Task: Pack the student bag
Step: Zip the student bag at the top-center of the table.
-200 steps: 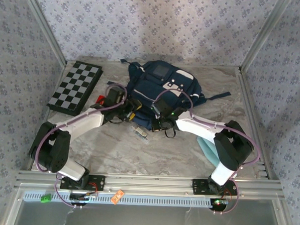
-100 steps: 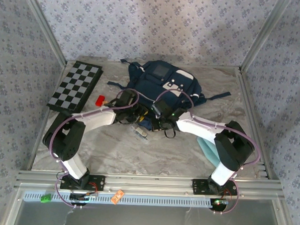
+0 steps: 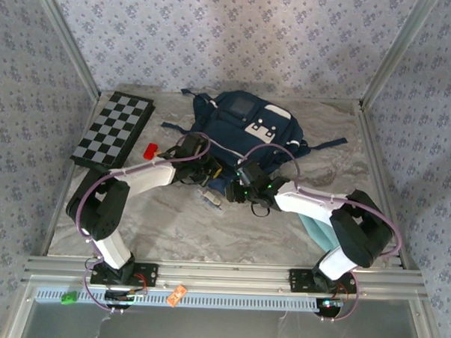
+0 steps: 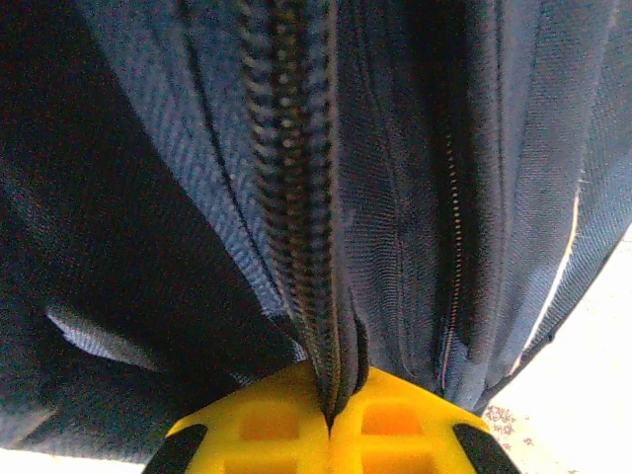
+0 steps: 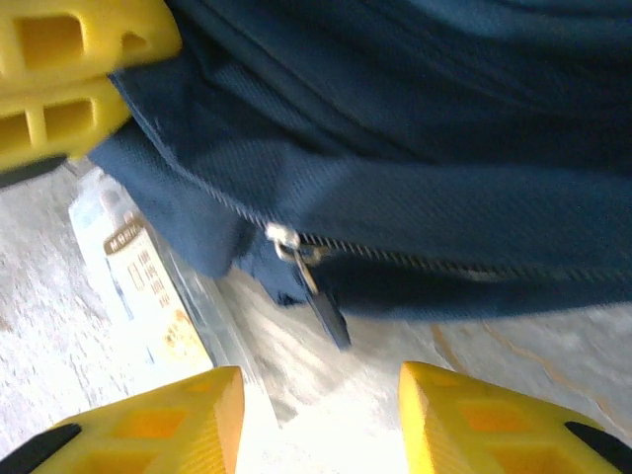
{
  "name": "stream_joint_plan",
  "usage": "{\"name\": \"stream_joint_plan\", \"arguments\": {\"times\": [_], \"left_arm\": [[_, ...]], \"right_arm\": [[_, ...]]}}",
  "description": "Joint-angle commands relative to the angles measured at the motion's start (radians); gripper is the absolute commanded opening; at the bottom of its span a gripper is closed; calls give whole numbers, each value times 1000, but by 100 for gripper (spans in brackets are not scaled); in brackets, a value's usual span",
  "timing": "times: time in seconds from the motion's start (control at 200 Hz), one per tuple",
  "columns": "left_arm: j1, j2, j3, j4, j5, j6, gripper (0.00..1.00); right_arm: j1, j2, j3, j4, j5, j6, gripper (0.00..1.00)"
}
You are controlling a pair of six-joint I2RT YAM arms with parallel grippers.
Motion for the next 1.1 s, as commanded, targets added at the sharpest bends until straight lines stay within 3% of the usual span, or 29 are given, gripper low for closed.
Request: {"name": "stream_joint_plan", "arguments": {"times": [0.0, 0.23, 0.45, 0.59, 0.809, 1.094], "left_arm": [[-10, -36, 40, 18, 9, -13, 0], [-14, -31, 43, 22, 11, -10, 0], [-20, -22, 45, 33, 17, -17, 0], [-22, -22, 45, 28, 17, -15, 0], [-7, -38, 43, 15, 10, 6, 0], [57, -108, 33, -61, -19, 90, 0]], "right_arm": [[2, 37, 10, 91, 36, -4, 47], [15, 93, 54, 70, 177, -6, 46], [27, 125, 68, 147, 183, -59, 35], [31, 118, 77, 147, 203, -66, 23], [41, 60, 57, 65, 246, -59, 4], [14, -64, -18, -106, 245, -15, 0]]}}
